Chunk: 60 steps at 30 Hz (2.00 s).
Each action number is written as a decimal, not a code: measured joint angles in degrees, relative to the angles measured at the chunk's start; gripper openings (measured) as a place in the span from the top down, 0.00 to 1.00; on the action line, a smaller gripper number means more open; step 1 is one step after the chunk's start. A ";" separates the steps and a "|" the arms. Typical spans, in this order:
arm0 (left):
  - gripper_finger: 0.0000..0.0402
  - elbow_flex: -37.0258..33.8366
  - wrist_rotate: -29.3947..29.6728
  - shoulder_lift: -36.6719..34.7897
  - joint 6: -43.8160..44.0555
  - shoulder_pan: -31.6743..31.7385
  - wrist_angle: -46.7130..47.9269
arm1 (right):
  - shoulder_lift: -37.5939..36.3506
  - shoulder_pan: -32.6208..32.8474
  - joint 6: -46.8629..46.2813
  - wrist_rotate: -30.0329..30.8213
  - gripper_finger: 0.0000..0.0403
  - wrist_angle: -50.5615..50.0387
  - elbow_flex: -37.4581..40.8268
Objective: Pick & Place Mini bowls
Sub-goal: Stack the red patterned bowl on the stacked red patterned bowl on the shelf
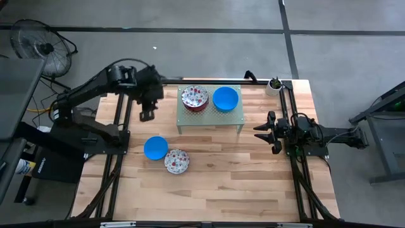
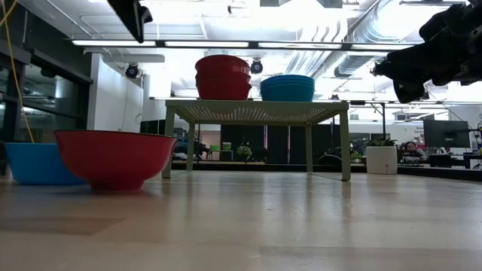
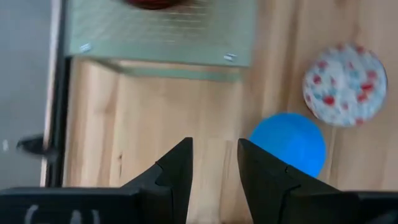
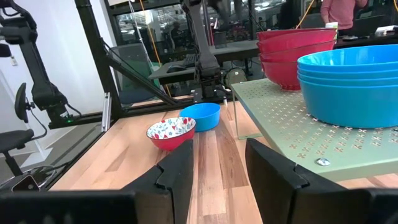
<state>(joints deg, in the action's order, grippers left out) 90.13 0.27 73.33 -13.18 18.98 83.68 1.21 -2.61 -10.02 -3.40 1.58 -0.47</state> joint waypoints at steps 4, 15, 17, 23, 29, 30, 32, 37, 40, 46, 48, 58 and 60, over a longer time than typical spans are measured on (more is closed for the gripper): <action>0.70 -4.46 -2.74 -2.69 -5.93 -4.15 -3.42 | 0.00 0.02 0.00 0.00 0.67 -0.01 0.00; 0.70 -13.37 -5.56 -9.03 -16.92 -15.59 -8.17 | 0.00 0.01 0.00 0.00 0.67 -0.02 0.00; 0.70 -15.58 -7.33 -10.23 -19.67 -17.57 -11.55 | 0.01 0.02 0.00 0.00 0.67 -0.02 0.00; 0.70 -23.36 -8.17 -11.30 -23.15 -24.02 -20.55 | 0.01 0.00 0.00 0.00 0.67 0.00 0.00; 0.63 -29.61 -8.26 -10.10 -25.70 -29.53 -27.46 | 0.00 0.02 0.00 0.00 0.67 -0.02 0.00; 0.61 -30.21 -8.28 -9.51 -25.92 -30.44 -28.40 | 0.00 0.00 0.01 0.00 0.67 -0.02 0.00; 0.55 -30.99 -8.28 -7.96 -26.93 -31.90 -30.41 | 0.00 0.02 0.00 0.00 0.67 -0.01 0.00; 0.46 -31.74 -6.28 -2.00 -26.89 -34.21 -33.18 | 0.00 0.00 0.00 0.00 0.67 -0.02 0.00; 0.45 -31.76 -5.67 2.19 -24.48 -35.39 -34.58 | -0.02 0.01 0.00 0.00 0.67 -0.01 0.00; 0.45 -31.75 -5.67 9.05 -22.40 -38.38 -36.22 | 0.09 0.02 0.00 0.00 0.67 0.00 0.00; 0.45 -31.76 -5.65 10.41 -22.31 -39.33 -35.72 | 0.21 0.02 0.00 0.00 0.67 0.00 0.00; 0.45 -31.74 -1.21 14.74 -19.55 -40.13 -37.44 | 0.22 0.02 0.00 0.00 0.67 -0.01 0.00; 0.45 -31.74 -1.15 15.36 -19.55 -40.13 -37.36 | 0.22 0.01 0.00 0.00 0.67 -0.01 0.00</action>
<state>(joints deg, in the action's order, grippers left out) 58.39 -0.89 88.69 -32.73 -21.15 46.32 1.43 -2.60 -10.02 -3.40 1.57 -0.47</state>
